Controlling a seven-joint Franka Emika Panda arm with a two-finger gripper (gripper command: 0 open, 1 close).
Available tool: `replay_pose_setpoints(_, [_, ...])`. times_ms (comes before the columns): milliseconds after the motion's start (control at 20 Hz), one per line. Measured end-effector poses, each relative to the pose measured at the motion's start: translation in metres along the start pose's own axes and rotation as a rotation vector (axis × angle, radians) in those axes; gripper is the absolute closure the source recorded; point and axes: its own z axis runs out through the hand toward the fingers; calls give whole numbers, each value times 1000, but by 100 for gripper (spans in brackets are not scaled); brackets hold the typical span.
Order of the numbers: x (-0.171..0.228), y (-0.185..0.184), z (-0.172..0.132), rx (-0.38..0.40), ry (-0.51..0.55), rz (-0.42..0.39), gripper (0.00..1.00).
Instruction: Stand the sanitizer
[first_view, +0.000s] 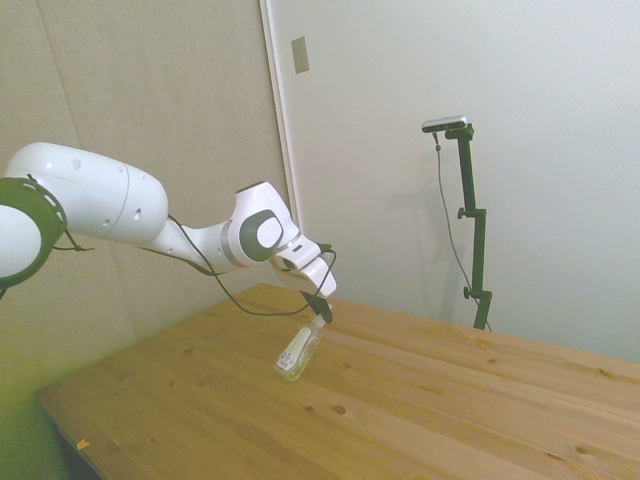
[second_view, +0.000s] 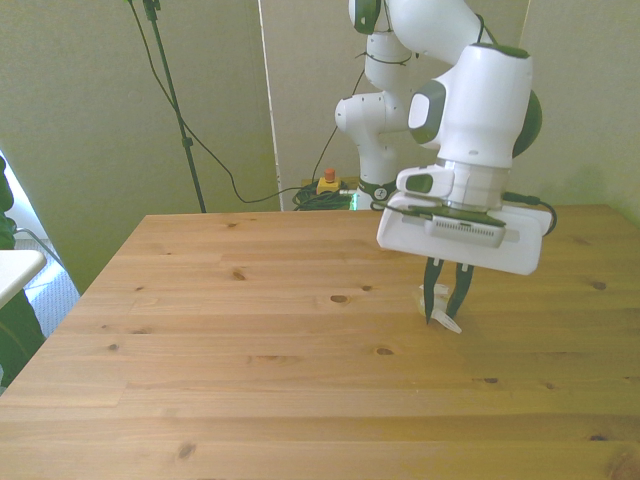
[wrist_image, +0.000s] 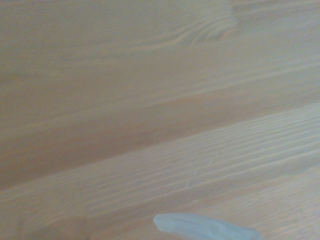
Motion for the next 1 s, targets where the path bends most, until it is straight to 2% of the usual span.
replay_pose_setpoints(450, [2, 6, -28, 121, 360, 205, 100])
replay_pose_setpoints(800, [-20, 8, -10, 155, 602, 347, 100])
replay_pose_setpoints(1000, [-24, 10, 1, 182, 669, 385, 100])
